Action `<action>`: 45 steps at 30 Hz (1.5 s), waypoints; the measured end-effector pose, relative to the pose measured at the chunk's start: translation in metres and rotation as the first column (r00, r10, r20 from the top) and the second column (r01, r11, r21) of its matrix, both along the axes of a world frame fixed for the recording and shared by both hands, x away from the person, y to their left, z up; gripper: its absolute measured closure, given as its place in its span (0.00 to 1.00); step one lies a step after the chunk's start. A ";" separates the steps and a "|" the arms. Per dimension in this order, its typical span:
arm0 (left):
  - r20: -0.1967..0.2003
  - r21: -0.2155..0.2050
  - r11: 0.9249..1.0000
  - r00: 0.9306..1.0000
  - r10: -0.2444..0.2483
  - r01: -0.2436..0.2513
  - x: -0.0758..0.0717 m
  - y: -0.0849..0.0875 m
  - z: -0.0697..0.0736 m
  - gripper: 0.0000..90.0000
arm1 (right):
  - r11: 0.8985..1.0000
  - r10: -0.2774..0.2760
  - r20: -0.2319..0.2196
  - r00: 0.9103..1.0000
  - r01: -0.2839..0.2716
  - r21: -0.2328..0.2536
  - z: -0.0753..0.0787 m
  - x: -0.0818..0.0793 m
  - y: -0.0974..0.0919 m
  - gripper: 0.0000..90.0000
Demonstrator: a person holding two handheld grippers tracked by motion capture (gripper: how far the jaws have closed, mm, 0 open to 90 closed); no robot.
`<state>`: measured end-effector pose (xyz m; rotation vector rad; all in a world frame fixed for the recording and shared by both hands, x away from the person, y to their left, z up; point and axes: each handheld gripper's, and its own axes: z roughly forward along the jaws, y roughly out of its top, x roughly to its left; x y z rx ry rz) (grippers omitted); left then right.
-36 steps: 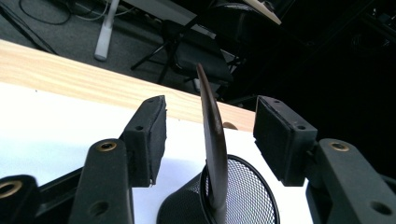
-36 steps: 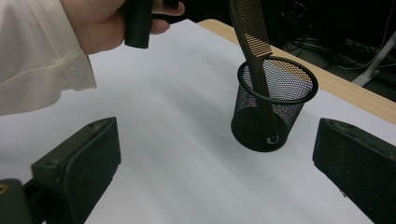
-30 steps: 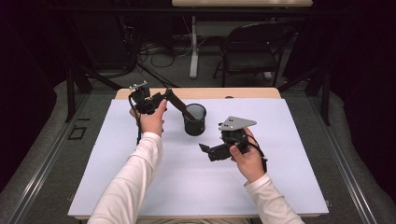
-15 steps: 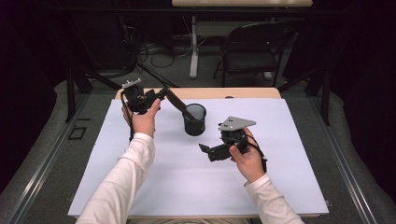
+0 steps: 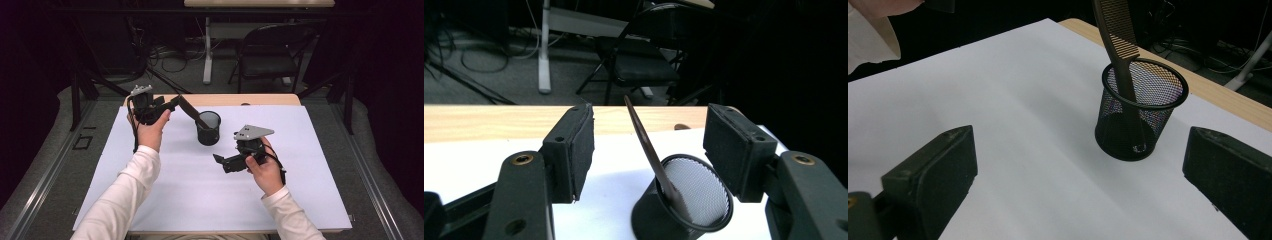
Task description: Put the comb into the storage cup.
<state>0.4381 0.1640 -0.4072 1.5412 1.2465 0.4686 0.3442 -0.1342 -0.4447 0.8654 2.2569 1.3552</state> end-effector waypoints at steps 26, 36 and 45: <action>0.000 0.115 0.961 0.968 -0.253 0.251 -0.040 0.002 0.006 0.18 | 1.000 -0.007 0.006 1.000 0.008 -0.007 0.000 0.000 0.000 0.01; -0.006 0.109 0.949 0.955 -0.296 0.295 -0.051 0.000 0.010 0.18 | 1.000 -0.008 0.007 1.000 0.008 -0.010 0.000 0.000 0.000 0.01; 0.007 0.121 0.940 0.946 -0.323 0.320 -0.060 -0.003 0.012 0.18 | 1.000 -0.009 0.007 1.000 0.009 -0.009 0.000 -0.001 0.000 0.01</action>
